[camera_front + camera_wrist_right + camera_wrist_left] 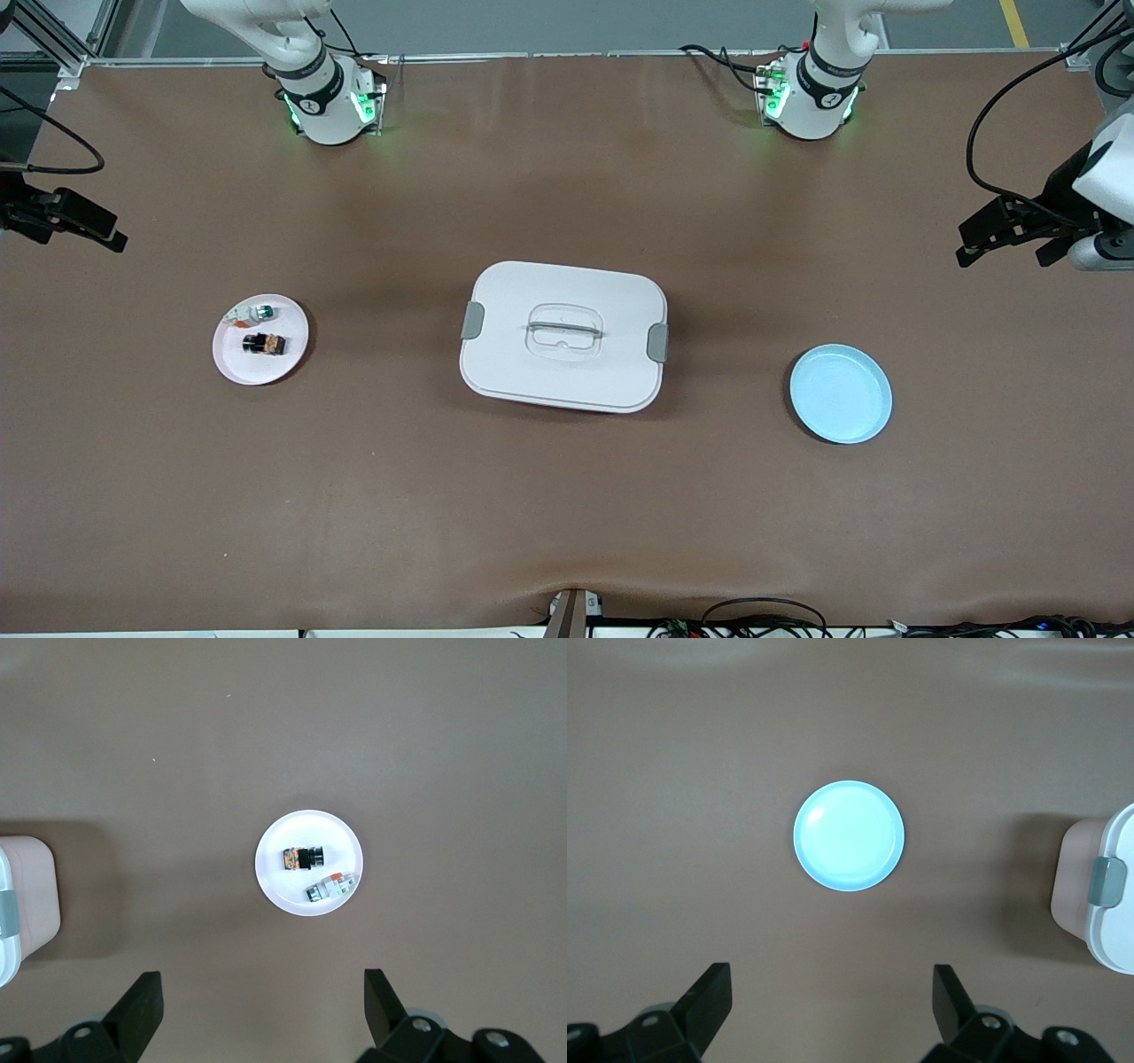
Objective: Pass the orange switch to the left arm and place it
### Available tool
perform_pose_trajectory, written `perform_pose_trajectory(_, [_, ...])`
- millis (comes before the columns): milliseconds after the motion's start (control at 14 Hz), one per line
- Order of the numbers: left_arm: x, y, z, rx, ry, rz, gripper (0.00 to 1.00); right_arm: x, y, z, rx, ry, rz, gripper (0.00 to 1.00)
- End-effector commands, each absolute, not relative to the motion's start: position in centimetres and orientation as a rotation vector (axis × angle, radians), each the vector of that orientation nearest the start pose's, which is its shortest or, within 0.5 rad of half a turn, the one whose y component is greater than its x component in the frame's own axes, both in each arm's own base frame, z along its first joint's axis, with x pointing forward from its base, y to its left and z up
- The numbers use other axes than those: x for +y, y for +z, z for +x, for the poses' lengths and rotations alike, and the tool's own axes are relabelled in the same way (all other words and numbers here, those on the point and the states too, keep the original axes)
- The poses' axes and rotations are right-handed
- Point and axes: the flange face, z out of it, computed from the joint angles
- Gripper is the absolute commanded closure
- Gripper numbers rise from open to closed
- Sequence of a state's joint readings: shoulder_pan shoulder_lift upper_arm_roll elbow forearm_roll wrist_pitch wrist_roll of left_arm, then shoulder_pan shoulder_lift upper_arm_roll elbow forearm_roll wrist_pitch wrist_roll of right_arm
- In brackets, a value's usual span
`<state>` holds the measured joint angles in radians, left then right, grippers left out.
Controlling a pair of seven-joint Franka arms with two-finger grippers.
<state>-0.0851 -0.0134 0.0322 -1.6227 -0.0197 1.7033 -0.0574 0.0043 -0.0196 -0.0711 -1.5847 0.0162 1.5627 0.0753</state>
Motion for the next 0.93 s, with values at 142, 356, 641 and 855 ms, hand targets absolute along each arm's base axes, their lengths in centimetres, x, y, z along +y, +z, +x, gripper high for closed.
perform_pose_trajectory(142, [-3.3, 62.8, 56.1, 0.021, -0.142, -3.146, 0.00, -2.9, 63.4, 53.7, 0.236, -0.023, -3.109, 0.00])
perform_pose_trajectory(356, [-3.3, 62.9, 56.2, 0.017, -0.147, -3.145, 0.00, -3.0, 63.5, 53.5, 0.226, -0.021, -3.108, 0.00])
perform_pose_trajectory(641, [-3.2, 62.9, 56.2, 0.012, -0.147, -3.146, 0.00, -2.7, 63.3, 52.7, 0.210, -0.021, -3.107, 0.00])
perform_pose_trajectory(855, [-3.1, 62.9, 56.2, 0.009, -0.147, -3.146, 0.00, -2.3, 63.4, 52.5, 0.203, -0.027, -3.079, 0.00])
